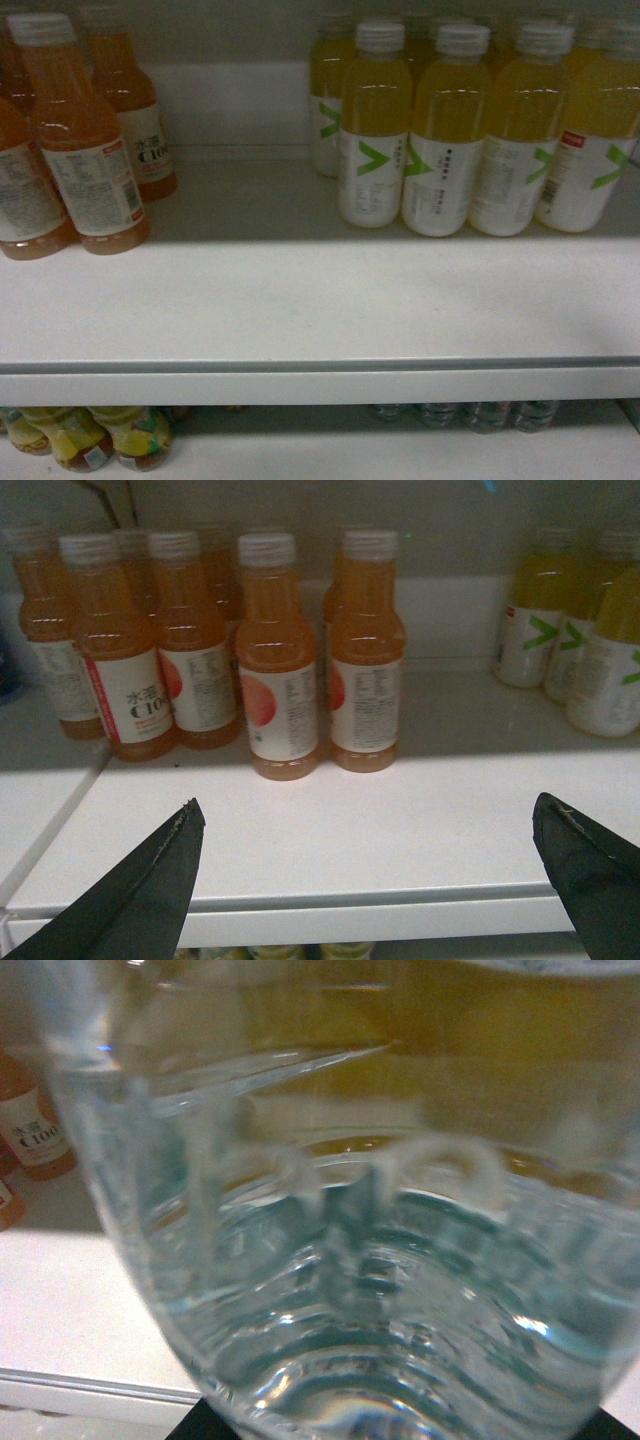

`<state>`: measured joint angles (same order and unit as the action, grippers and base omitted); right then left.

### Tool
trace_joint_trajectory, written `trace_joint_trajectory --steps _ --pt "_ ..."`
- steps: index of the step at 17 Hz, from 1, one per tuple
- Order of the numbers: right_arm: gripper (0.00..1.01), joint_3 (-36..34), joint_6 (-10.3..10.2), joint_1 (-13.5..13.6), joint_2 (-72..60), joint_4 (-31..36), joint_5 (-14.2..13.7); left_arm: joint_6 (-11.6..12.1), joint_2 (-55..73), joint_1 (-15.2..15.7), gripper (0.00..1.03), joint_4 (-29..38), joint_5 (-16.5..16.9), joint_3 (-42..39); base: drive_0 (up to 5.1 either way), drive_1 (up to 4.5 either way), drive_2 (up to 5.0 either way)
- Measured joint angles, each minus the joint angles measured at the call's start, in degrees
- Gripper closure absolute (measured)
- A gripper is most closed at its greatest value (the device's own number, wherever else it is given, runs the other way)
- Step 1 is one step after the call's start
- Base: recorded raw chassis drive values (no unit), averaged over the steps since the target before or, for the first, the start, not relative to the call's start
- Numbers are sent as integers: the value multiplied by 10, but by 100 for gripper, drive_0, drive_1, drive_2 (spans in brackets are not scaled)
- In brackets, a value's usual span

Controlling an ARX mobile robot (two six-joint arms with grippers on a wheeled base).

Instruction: Move water from second to third shelf

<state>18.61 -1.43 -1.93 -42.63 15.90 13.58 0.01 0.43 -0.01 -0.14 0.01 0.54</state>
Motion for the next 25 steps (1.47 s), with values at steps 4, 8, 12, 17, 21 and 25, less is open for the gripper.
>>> trace_joint_trajectory --steps 4,8,12,17,21,25 --pt "62 0 0 0 0 0 1 0 0 0 5 -1 -1 0 -486 335 156" --pt "62 0 0 0 0 -1 0 0 0 0 5 0 0 0 -477 344 165" --pt "62 0 0 0 0 -1 1 0 0 0 5 0 0 0 -491 292 203" --pt "62 0 0 0 0 1 1 0 0 0 5 -1 0 0 -505 241 241" --pt "62 0 0 0 0 -1 0 0 0 0 5 0 -1 0 -503 242 242" --pt "62 0 0 0 0 3 0 0 0 0 5 -2 0 0 -496 223 268"
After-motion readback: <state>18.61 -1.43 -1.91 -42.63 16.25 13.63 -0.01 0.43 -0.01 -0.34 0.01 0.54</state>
